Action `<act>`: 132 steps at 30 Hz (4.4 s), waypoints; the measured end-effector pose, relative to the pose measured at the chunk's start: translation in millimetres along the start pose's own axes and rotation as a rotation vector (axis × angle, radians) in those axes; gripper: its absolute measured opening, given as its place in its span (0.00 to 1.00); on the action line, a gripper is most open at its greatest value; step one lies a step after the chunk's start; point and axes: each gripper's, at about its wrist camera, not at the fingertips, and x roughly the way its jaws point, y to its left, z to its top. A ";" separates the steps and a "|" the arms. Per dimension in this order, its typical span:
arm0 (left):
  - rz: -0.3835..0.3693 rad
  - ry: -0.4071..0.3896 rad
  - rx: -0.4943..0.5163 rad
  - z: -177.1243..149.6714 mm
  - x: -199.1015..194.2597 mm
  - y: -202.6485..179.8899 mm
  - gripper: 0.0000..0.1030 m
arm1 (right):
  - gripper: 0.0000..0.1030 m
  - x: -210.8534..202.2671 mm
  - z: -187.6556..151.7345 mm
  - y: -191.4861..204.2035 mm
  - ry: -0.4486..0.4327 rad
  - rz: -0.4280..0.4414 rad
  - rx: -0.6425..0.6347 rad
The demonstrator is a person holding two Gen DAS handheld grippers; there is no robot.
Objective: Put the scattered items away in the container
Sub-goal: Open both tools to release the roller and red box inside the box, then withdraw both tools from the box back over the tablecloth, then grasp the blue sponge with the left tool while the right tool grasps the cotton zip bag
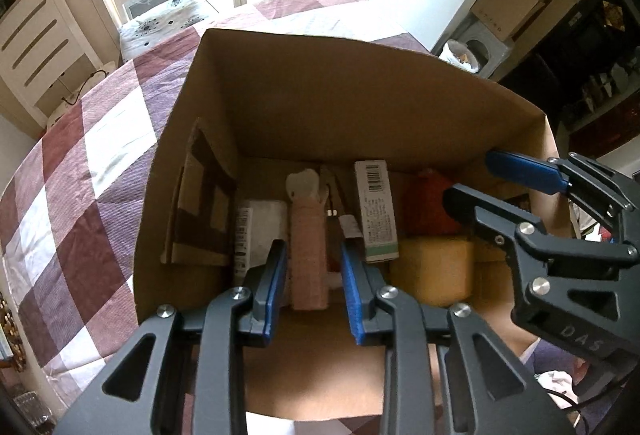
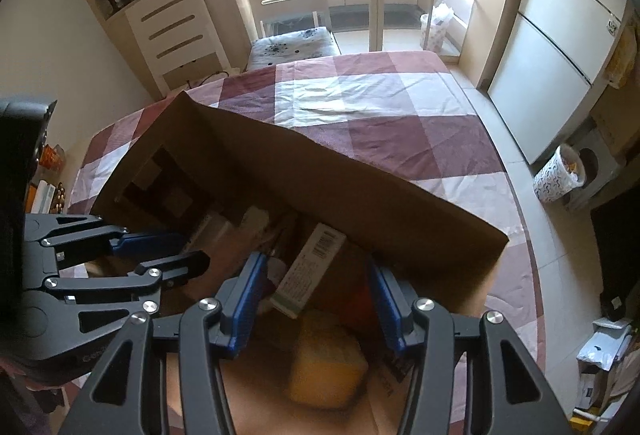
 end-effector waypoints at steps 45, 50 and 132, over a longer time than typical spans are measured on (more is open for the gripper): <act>0.052 -0.116 -0.086 -124.0 -107.8 -27.1 0.71 | 0.52 -106.1 -91.4 33.1 0.017 0.036 0.104; 0.062 -0.119 -0.122 -148.3 -116.2 -17.6 0.71 | 0.52 -109.1 -101.9 50.1 0.025 0.046 0.077; 0.153 0.037 -0.638 -356.6 -13.7 166.7 0.99 | 0.61 95.5 -136.9 195.6 0.287 -0.004 0.139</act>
